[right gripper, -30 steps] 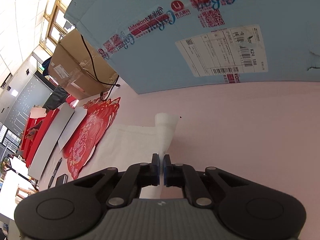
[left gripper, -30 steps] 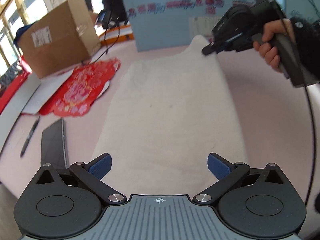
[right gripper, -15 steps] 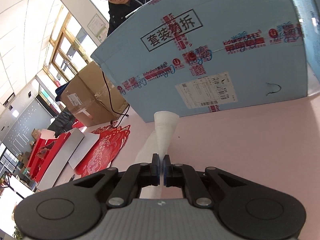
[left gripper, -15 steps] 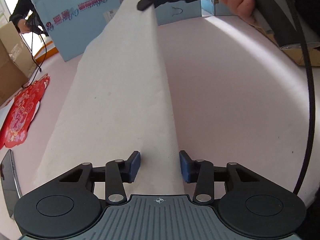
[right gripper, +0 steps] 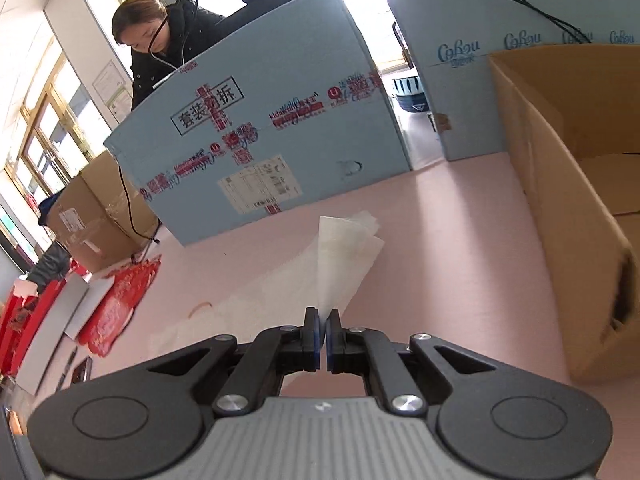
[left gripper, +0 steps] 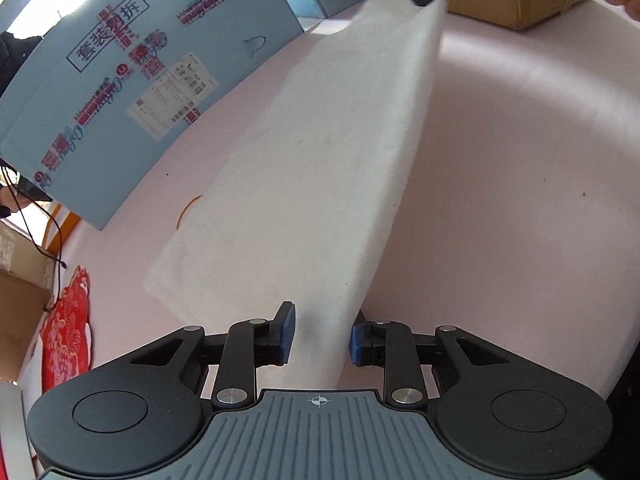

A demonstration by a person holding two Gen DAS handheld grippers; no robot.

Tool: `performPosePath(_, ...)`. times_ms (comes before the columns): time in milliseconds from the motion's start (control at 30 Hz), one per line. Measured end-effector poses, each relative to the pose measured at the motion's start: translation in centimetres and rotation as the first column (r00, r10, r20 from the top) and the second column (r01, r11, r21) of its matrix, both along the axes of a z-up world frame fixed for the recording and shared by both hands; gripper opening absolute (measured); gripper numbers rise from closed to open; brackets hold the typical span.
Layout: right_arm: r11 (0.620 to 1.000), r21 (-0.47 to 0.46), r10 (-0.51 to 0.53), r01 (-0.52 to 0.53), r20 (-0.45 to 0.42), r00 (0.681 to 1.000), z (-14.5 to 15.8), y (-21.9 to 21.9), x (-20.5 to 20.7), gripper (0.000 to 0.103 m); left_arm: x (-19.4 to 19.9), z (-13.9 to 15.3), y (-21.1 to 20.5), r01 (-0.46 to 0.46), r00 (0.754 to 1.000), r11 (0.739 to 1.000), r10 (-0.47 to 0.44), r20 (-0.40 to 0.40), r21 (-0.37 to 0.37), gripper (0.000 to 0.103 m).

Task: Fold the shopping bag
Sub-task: 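Grasp the bag end with the right gripper and fold it toward the left gripper, then release the folded bag and withdraw both grippers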

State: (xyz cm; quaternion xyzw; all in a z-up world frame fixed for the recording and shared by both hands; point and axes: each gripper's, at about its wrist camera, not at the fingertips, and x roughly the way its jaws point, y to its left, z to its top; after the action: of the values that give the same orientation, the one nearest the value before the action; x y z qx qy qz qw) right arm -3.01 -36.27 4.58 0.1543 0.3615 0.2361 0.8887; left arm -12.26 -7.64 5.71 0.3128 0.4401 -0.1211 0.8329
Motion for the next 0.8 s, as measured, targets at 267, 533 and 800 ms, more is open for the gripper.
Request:
performPosePath(267,0.985,-0.085,0.140,-0.153,-0.145,0.980,-3.1,0.6,-4.2,0.012,0.0,-0.3,2.3,0.006,1.000,1.000,-0.006,-0.021,-0.002,0.026)
performPosePath(533,0.981,-0.195,-0.023,-0.004,-0.132,0.991,-2.6,-2.7,-6.0,0.061,-0.8,0.1,3.6,-0.059,0.998,0.997,0.058,-0.025,-0.042,0.073)
performPosePath(800,0.977,-0.202,-0.100,0.069,-0.148,0.984,-3.4,-2.2,-4.8,0.060,-1.6,1.2,8.0,-0.223,0.975,0.910,0.204,-0.091,-0.350,0.091)
